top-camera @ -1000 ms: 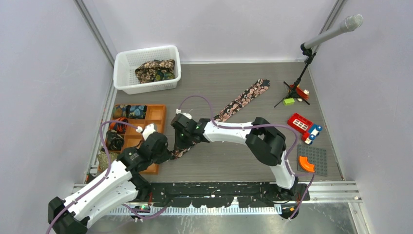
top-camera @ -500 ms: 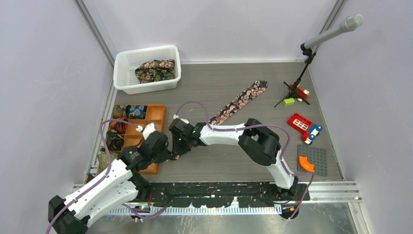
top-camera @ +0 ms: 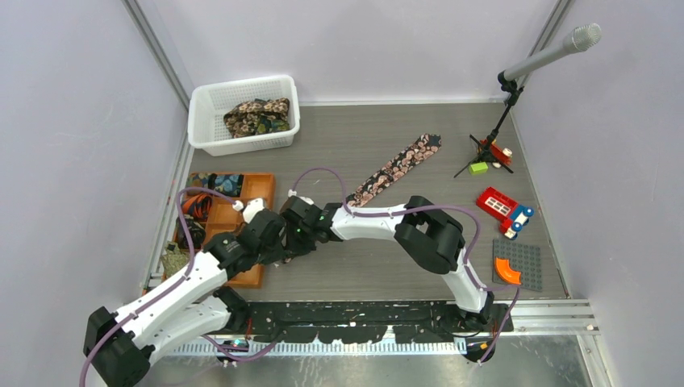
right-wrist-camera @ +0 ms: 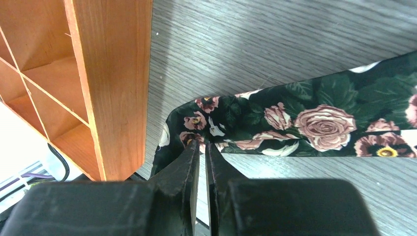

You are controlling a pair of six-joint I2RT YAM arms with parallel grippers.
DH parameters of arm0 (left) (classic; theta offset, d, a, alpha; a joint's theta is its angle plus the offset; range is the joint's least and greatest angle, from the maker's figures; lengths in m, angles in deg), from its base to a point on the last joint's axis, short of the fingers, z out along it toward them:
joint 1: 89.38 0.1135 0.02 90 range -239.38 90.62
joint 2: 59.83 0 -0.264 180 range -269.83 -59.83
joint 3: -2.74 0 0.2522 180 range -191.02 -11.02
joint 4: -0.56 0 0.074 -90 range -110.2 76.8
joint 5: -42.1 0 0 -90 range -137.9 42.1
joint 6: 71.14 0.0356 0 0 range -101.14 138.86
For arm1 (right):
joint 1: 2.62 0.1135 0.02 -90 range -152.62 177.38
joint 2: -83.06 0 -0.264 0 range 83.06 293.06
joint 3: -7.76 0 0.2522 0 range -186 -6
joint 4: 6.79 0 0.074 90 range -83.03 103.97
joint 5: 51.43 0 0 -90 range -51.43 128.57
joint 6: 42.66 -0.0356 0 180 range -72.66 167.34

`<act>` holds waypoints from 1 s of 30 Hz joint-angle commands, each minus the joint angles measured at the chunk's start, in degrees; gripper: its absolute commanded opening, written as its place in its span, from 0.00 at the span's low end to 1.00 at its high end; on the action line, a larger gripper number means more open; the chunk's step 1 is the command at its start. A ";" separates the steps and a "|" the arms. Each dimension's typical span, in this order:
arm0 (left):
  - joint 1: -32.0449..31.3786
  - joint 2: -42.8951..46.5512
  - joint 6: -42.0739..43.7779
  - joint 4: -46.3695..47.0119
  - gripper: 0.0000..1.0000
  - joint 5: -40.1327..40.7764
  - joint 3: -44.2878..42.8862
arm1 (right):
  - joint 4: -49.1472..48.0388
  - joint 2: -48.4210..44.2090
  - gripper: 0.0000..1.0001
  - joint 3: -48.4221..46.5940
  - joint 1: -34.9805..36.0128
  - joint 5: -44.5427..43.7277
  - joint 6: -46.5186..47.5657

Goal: Roll the ties
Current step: Roll the tie at the center of the board.

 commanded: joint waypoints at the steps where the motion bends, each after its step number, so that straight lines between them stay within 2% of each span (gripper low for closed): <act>1: 0.21 -1.60 0.86 5.30 0.00 0.27 -1.60 | -1.61 -3.05 0.15 0.80 -0.58 -0.52 0.49; 16: 0.36 -10.54 1.64 11.57 0.00 0.72 -2.83 | 1.69 -12.17 0.15 7.11 -3.27 -3.61 3.31; 30: 1.91 -18.49 2.51 15.72 0.00 1.05 -4.80 | 1.69 -16.07 0.15 13.10 -3.50 -4.30 3.51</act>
